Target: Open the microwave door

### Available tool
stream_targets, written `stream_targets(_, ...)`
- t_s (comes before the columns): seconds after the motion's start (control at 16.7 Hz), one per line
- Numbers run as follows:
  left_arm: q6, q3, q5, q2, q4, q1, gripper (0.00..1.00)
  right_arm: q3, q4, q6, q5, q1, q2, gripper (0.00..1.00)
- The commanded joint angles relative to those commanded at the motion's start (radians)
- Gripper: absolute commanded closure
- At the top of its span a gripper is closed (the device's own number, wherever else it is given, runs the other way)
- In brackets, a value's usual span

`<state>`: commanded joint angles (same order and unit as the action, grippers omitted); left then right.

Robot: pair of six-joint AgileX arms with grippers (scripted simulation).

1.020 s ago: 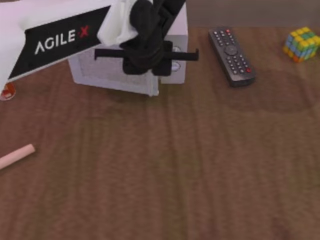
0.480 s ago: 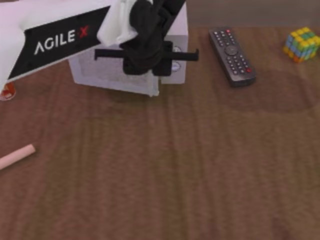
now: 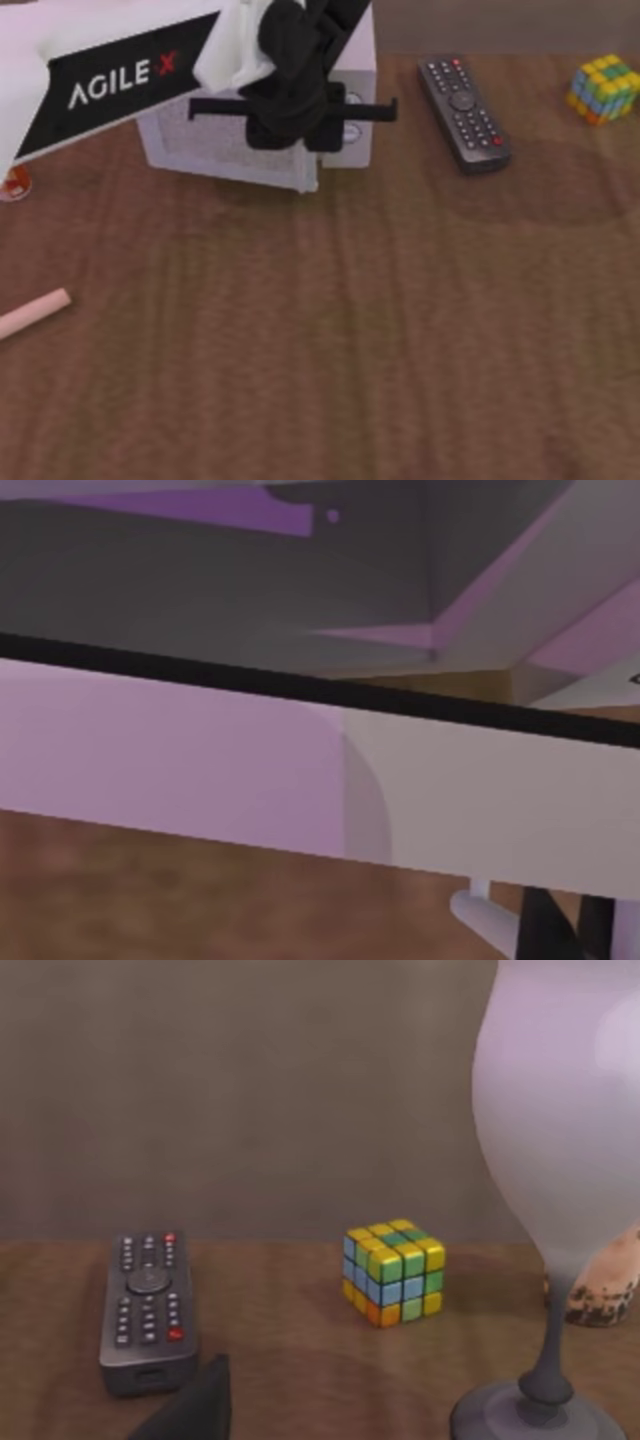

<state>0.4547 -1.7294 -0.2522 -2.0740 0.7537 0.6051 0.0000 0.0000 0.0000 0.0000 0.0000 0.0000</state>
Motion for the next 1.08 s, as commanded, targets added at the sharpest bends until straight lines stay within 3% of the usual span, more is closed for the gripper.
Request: stream_targets(1.08, -0.107, 0.137, 0.054, 0.092, -0.069, -0.013, 1.00, 0.000, 0.000, 0.000, 0.000, 0.000, 0.000, 0.00)
